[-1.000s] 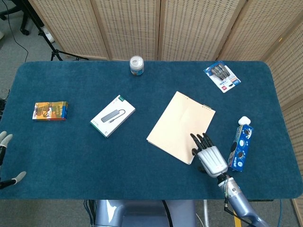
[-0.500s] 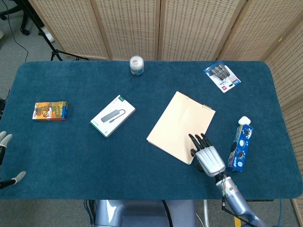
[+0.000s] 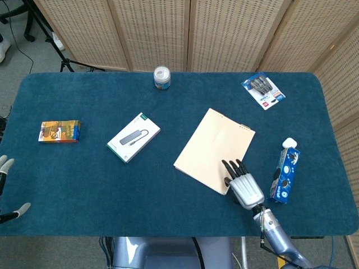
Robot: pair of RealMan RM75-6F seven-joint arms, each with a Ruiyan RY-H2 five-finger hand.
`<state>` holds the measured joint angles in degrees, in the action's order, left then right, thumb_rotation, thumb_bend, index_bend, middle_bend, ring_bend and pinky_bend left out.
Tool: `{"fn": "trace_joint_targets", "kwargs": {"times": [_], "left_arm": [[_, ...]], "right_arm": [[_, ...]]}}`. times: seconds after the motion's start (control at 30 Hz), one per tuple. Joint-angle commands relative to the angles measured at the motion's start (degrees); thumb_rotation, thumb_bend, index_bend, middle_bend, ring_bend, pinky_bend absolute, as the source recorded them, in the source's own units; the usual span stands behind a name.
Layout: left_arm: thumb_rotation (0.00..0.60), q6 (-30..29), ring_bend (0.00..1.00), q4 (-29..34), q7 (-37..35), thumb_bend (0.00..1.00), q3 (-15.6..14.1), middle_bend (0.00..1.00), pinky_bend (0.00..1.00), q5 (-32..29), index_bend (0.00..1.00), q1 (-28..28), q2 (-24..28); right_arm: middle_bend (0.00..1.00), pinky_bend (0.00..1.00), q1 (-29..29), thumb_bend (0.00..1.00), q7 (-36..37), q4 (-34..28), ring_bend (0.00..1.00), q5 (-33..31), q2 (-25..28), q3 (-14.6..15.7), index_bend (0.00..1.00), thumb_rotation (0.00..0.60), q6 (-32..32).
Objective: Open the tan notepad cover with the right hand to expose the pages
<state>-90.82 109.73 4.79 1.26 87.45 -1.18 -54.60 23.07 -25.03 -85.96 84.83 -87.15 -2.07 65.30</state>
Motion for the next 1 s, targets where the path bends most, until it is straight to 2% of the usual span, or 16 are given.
{"fn": "trace_joint_targets", "kwargs": {"times": [0.03, 0.67, 0.77, 1.0], "left_arm": [[0.6, 0.03, 0.0, 0.01, 0.09, 0.05, 0.02, 0.0, 0.0, -0.04, 0.0, 0.02, -0.05], [0.6, 0.58, 0.0, 0.2, 0.66, 0.05, 0.11, 0.0, 0.0, -0.54, 0.0, 0.31, -0.27], [0.6, 0.57, 0.0, 0.21, 0.77, 0.05, 0.13, 0.0, 0.0, -0.62, 0.0, 0.31, -0.32], [0.6, 0.62, 0.0, 0.24, 0.78, 0.05, 0.17, 0.0, 0.0, -0.71, 0.0, 0.35, -0.3]], "right_arm": [[0.0, 0.0, 0.17, 0.26, 0.12, 0.39, 0.0, -0.04, -0.36, 0.01, 0.48, 0.6, -0.08], [0.0, 0.0, 1.81, 0.27, 1.47, 3.11, 0.0, -1.47, -3.74, -1.78, 0.48, 0.6, -0.1], [0.0, 0.0, 2.12, 0.31, 3.41, 3.97, 0.0, -1.17, -4.87, -2.62, 0.48, 0.6, 0.89], [0.0, 0.0, 2.82, 0.31, 8.5, 8.09, 0.0, 1.0, -7.64, -3.04, 0.49, 0.6, 2.93]]}}
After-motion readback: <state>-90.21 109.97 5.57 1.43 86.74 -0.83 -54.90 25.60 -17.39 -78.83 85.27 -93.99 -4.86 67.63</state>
